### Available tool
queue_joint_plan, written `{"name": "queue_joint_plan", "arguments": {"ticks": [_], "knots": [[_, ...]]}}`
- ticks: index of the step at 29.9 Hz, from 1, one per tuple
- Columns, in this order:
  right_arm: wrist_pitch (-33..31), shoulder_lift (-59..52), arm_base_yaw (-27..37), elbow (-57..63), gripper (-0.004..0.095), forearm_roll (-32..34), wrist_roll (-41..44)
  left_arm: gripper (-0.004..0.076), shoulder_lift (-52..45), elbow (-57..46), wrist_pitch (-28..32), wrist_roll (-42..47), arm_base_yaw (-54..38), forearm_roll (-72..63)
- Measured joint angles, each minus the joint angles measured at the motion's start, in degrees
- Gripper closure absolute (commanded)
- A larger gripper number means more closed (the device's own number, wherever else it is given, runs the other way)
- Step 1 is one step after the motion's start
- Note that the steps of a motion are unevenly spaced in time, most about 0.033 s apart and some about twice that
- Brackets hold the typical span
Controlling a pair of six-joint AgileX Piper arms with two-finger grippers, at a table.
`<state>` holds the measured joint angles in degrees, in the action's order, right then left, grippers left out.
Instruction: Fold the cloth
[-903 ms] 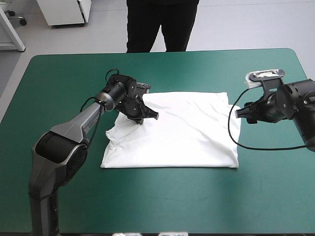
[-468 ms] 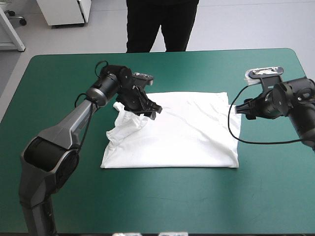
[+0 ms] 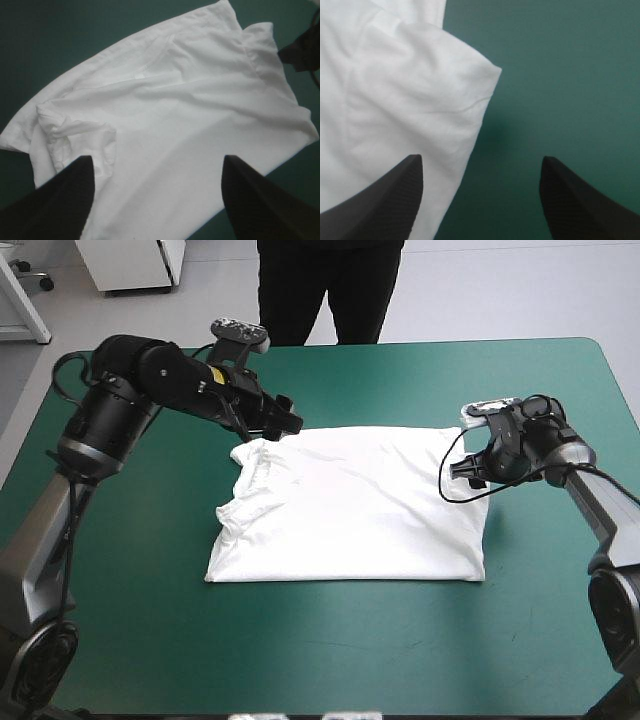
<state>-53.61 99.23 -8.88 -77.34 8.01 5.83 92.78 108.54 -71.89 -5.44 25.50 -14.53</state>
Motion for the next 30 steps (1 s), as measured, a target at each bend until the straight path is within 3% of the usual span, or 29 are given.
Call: {"name": "queue_joint_plan", "arguments": {"ticks": [12, 17, 24, 30], "knots": [[3.3, 6.8, 3.6, -0.1, 0.0296, -5.3, -2.5, 0.021, -2.4, 0.0, 0.0, 0.9, 0.0, 0.2], [2.5, 8.5, 3.8, -1.2, 0.0498, -6.8, -2.6, 0.021, -2.4, 0.0, 0.0, 1.0, 0.0, 0.2], [1.8, 10.2, 3.8, -2.3, 0.092, -9.4, -2.6, 0.0213, -2.4, 0.0, 0.0, 1.0, 0.0, 0.2], [1.9, 10.7, 3.8, -2.6, 0.0925, -10.0, -2.6, 0.0213, -2.3, 0.0, 0.0, 1.0, 0.0, 0.2]]}}
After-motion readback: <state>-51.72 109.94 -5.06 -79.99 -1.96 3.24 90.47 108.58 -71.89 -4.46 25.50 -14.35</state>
